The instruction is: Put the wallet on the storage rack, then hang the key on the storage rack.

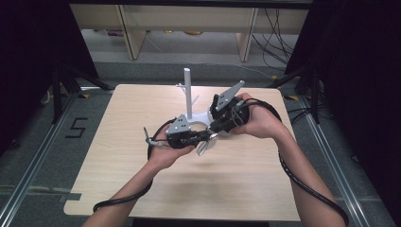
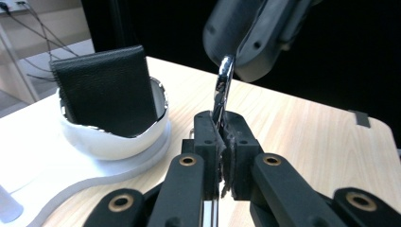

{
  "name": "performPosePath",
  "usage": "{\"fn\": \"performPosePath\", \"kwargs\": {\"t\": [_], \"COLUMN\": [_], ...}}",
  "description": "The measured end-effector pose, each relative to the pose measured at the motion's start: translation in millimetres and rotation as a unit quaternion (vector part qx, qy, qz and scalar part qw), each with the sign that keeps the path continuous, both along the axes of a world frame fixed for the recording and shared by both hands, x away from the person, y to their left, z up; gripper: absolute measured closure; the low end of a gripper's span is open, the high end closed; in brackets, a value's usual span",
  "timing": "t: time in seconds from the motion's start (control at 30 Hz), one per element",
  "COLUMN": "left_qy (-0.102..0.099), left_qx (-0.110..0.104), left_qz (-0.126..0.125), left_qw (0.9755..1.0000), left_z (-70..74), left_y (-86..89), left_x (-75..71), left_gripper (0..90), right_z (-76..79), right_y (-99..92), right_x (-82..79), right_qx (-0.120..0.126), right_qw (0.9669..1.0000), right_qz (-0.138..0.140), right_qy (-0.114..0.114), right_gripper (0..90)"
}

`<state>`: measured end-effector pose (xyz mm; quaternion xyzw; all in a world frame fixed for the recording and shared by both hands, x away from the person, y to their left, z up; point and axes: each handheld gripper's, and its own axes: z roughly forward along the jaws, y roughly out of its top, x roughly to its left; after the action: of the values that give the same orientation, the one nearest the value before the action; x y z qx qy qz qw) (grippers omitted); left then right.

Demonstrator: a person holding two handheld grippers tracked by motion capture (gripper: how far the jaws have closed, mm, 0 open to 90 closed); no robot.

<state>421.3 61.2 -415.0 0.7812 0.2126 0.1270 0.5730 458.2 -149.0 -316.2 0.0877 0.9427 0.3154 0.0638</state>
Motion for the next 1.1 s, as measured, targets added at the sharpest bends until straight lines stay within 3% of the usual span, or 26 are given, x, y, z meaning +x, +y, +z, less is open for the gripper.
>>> {"fn": "performPosePath", "kwargs": {"t": [0.2, 0.27, 0.33, 0.4, 0.43, 0.53, 0.7, 0.73, 0.8, 0.83, 0.93, 0.97, 1.0, 1.03, 1.1], "left_qy": [0.001, 0.002, 0.001, -0.001, -0.002, -0.004, -0.006, -0.006, -0.008, -0.008, -0.016, -0.017, -0.021, -0.024, -0.026], "left_qx": [0.003, 0.003, 0.0, 0.004, 0.003, 0.008, 0.004, -0.001, 0.001, -0.003, 0.003, 0.002, 0.004, 0.005, 0.004], "left_qz": [0.023, 0.032, 0.043, 0.057, 0.062, 0.085, 0.12, 0.129, 0.143, 0.15, 0.17, 0.176, 0.18, 0.187, 0.193], "left_qw": [0.9997, 0.9995, 0.9991, 0.9984, 0.9981, 0.9963, 0.9927, 0.9916, 0.9897, 0.9887, 0.9852, 0.9842, 0.9834, 0.982, 0.9809], "left_z": [-2.0, -2.2, -2.0, -1.1, -0.9, 0.3, 1.2, 1.3, 2.1, 2.0, 2.3, 2.4, 3.0, 3.7, 4.2], "left_y": [11.9, 18.5, 25.6, 33.5, 37.3, 48.6, 62.9, 65.4, 69.2, 70.7, 73.9, 74.5, 75.5, 76.1, 77.3], "left_x": [1.2, 1.2, 1.3, 1.7, 2.4, 5.4, 12.1, 13.7, 15.6, 16.8, 19.7, 20.1, 20.5, 20.2, 20.1], "left_gripper": [84.7, 84.7, 84.7, 84.7, 84.7, 84.7, 84.7, 84.7, 84.7, 84.7, 84.7, 84.7, 84.7, 84.7, 84.7], "right_z": [0.6, -3.8, -9.7, -20.4, -24.1, -42.9, -77.7, -83.3, -94.6, -97.7, -108.2, -109.2, -111.2, -112.7, -116.2], "right_y": [-18.8, -31.2, -42.3, -57.1, -62.4, -80.8, -101.7, -105.0, -110.9, -113.8, -121.4, -123.3, -125.5, -127.1, -130.8], "right_x": [-2.0, -3.7, -3.6, -6.6, -6.4, -9.0, -15.3, -17.5, -24.3, -25.5, -36.3, -38.6, -41.3, -44.3, -48.1], "right_qx": [0.048, 0.064, 0.077, 0.09, 0.092, 0.106, 0.144, 0.146, 0.163, 0.167, 0.195, 0.199, 0.2, 0.205, 0.212], "right_qw": [0.9977, 0.9948, 0.9924, 0.9876, 0.9871, 0.978, 0.9573, 0.9554, 0.9472, 0.946, 0.9347, 0.9329, 0.9309, 0.9277, 0.921], "right_qz": [-0.042, -0.075, -0.089, -0.125, -0.127, -0.177, -0.251, -0.257, -0.276, -0.278, -0.297, -0.3, -0.305, -0.312, -0.327], "right_qy": [-0.02, -0.026, -0.035, -0.032, -0.034, -0.031, -0.005, -0.001, 0.002, -0.006, 0.002, 0.007, 0.002, 0.006, -0.009], "right_gripper": [64.3, 61.6, 58.8, 56.8, 56.4, 56.2, 54.4, 53.8, 53.0, 52.8, 52.7, 52.5, 52.3, 51.8, 50.9]}}
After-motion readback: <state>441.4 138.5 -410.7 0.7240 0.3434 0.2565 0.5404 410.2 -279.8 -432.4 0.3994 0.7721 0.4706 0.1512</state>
